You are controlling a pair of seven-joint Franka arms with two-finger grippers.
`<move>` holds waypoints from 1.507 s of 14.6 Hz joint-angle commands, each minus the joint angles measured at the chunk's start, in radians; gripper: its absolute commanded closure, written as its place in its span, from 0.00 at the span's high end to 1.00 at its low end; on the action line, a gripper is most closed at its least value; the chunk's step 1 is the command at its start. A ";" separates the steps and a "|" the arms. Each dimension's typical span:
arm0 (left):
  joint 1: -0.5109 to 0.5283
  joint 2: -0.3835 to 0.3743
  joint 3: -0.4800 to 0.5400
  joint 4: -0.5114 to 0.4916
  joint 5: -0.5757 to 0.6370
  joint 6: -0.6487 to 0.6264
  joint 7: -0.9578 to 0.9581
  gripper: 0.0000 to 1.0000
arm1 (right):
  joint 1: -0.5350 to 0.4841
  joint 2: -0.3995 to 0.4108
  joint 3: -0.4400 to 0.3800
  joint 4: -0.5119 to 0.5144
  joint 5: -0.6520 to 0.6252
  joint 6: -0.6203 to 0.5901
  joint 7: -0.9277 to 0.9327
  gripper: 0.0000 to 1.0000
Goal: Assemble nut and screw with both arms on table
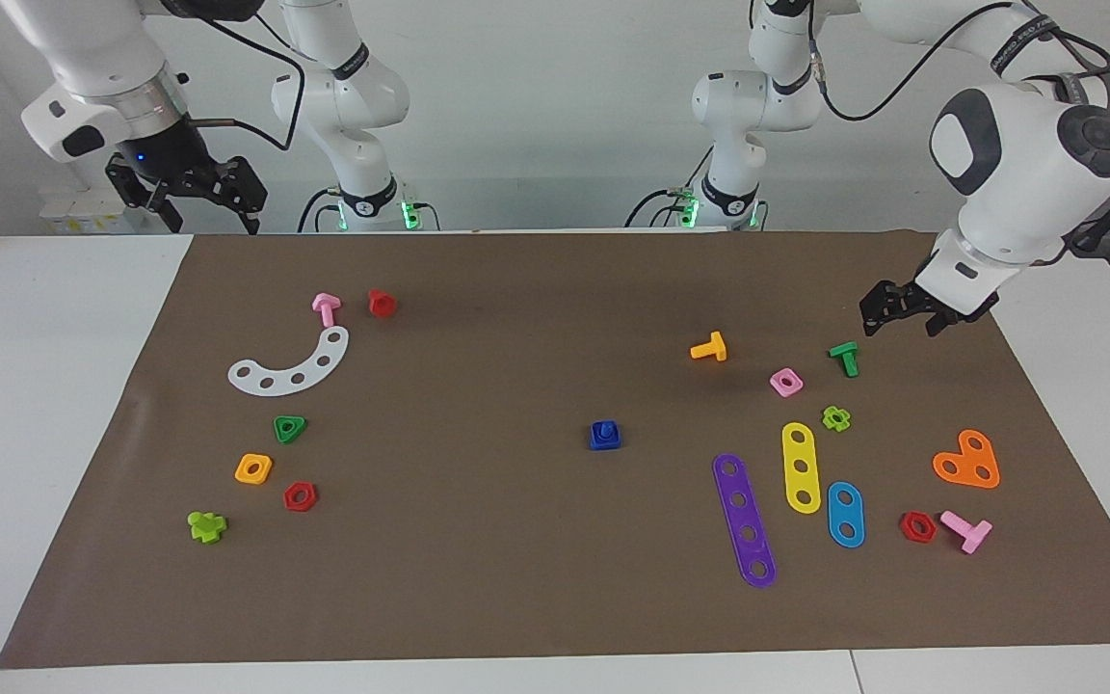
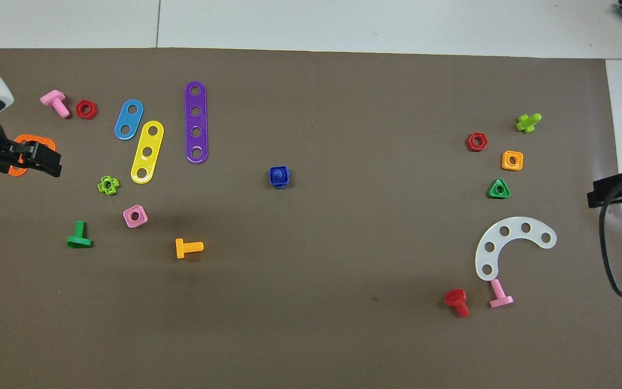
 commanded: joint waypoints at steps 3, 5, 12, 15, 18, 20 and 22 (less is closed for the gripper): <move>0.034 -0.162 -0.015 -0.103 0.028 0.023 0.096 1.00 | -0.005 -0.014 0.005 -0.010 0.002 0.008 -0.022 1.00; 0.020 -0.184 -0.037 -0.092 0.028 -0.019 0.015 1.00 | -0.005 -0.016 0.005 -0.010 0.002 0.008 -0.022 1.00; -0.034 -0.251 -0.062 -0.089 0.027 -0.086 -0.077 1.00 | -0.005 -0.014 0.005 -0.010 0.002 0.008 -0.022 1.00; -0.034 -0.248 -0.067 -0.074 0.021 -0.075 -0.076 1.00 | -0.005 -0.014 0.005 -0.010 0.003 0.008 -0.022 1.00; -0.032 -0.243 -0.067 -0.069 0.018 -0.056 -0.079 1.00 | -0.005 -0.014 0.005 -0.010 0.002 0.008 -0.022 1.00; -0.034 -0.243 -0.067 -0.071 0.018 -0.049 -0.079 1.00 | -0.005 -0.014 0.005 -0.010 0.002 0.008 -0.022 1.00; -0.034 -0.246 -0.067 -0.077 0.018 -0.044 -0.076 1.00 | -0.005 -0.014 0.005 -0.010 0.003 0.008 -0.022 1.00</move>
